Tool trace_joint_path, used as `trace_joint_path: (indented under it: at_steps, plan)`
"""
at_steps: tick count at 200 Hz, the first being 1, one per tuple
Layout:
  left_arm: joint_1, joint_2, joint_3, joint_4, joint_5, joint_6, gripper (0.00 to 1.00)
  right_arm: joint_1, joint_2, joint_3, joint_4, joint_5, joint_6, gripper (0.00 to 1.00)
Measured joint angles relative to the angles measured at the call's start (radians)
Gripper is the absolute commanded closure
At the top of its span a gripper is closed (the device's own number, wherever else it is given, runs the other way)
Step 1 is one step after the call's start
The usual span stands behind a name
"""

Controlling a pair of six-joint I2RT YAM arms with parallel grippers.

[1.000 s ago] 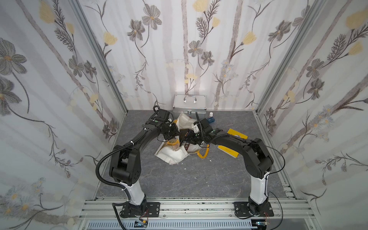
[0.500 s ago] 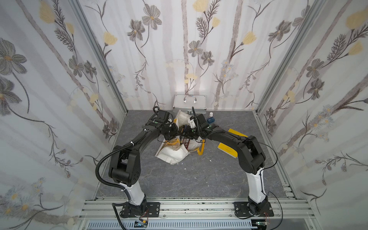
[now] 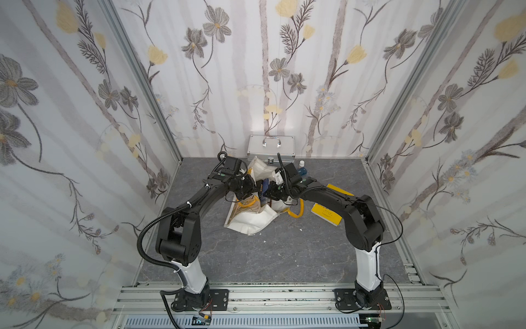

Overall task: Take out the books from the canvas bag
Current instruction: Pick up the book from the canvas bag, then place the book at the center of the board.

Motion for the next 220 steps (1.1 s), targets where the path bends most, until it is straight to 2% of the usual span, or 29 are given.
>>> trace_joint_path:
  at_steps: [50,82,130,161,180,220]
  plan:
    - [0.040,0.016,0.052,-0.067,-0.015,-0.008,0.97,-0.010,-0.149,-0.004,-0.065,0.045,-0.104,0.99]
    - [0.053,0.012,0.058,-0.104,-0.014,0.013,0.97,-0.031,-0.211,-0.007,-0.143,0.071,-0.143,0.99]
    - [0.063,0.023,0.161,-0.260,-0.099,0.123,1.00,-0.131,-0.348,0.057,-0.228,0.082,-0.174,0.99]
    - [0.078,0.029,0.171,-0.319,-0.148,0.154,1.00,-0.210,-0.436,0.101,-0.297,0.162,-0.187,0.99]
    - [0.090,0.027,0.172,-0.329,-0.164,0.163,1.00,-0.217,-0.498,0.102,-0.362,0.224,-0.212,0.99]
    - [0.103,0.024,0.171,-0.333,-0.189,0.166,1.00,-0.194,-0.624,-0.042,-0.509,0.360,-0.277,0.99]
